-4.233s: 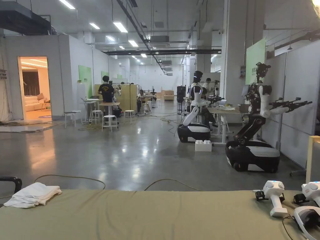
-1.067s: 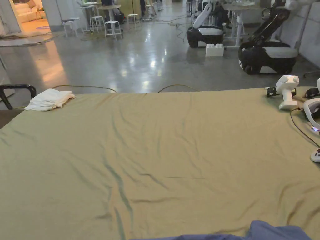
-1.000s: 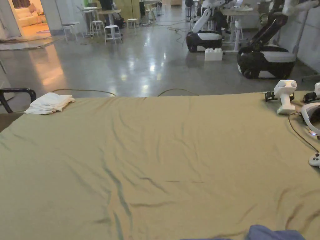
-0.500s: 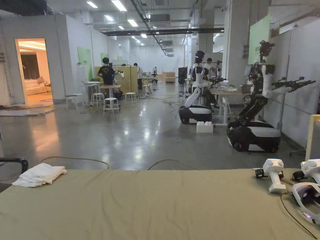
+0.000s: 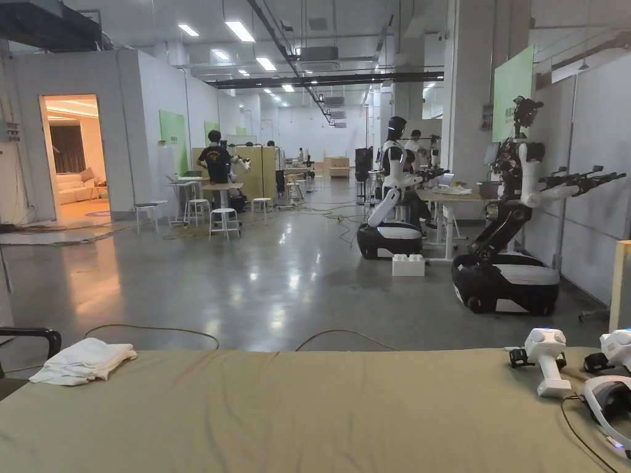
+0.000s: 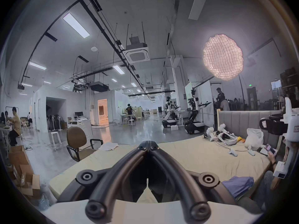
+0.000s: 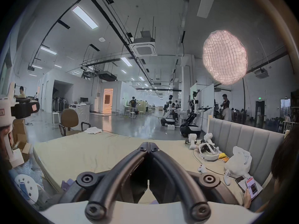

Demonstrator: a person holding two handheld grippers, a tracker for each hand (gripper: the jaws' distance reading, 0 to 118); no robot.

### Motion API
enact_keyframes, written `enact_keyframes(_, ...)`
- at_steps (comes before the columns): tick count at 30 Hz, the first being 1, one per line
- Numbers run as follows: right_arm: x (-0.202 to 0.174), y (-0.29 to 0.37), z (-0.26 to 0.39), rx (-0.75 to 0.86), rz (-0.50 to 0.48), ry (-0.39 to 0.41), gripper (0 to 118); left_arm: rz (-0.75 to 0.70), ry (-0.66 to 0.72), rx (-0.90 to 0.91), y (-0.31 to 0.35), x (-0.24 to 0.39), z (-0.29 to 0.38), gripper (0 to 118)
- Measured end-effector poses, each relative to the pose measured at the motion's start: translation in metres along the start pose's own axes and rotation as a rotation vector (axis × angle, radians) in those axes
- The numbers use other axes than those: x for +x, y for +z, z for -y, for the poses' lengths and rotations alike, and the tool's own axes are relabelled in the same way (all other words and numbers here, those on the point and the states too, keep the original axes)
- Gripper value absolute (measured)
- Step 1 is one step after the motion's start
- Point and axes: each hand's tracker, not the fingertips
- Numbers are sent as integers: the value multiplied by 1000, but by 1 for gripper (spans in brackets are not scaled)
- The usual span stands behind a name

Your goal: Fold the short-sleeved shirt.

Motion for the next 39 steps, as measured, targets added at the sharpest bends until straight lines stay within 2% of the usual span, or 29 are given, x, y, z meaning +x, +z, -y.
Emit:
enact_keyframes(12, 10, -8, 6, -38, -4, -72, 0, 73, 94, -70, -13, -12, 8, 0)
enact_keyframes(16, 14, -11, 12, -60, -9, -89, 0, 117, 196, -124, -24, -30, 22, 1)
enact_keyframes(18, 16, -14, 18, -85, -18, -107, 0, 92, 248, -169, -32, -42, 38, 25)
enact_keyframes(19, 17, -14, 23, -100, -23, -117, 0, 91, 273, -200, -38, -49, 53, 44)
enact_keyframes(20, 18, -14, 27, -116, -28, -126, 0, 108, 302, -267, -47, -58, 68, 72)
enact_keyframes(21, 20, -16, 33, -143, -33, -136, 0, 134, 335, -340, -57, -66, 85, 85)
enact_keyframes(22, 21, -17, 38, -169, -37, -146, 0, 156, 385, -413, -66, -76, 106, 92)
enact_keyframes(25, 22, -19, 50, -227, -37, -173, 0, 284, 637, -575, -89, -108, 181, 93)
enact_keyframes(29, 25, -18, 62, -286, -64, -274, 0, 280, 883, -737, -113, -140, 270, 94)
enact_keyframes(34, 25, -21, 71, -349, -41, -274, 0, 238, 1075, -836, -132, -155, 333, 93)
enact_keyframes(39, 26, -20, 73, -372, -33, -294, 0, 347, 1151, -939, -143, -138, 362, 92)
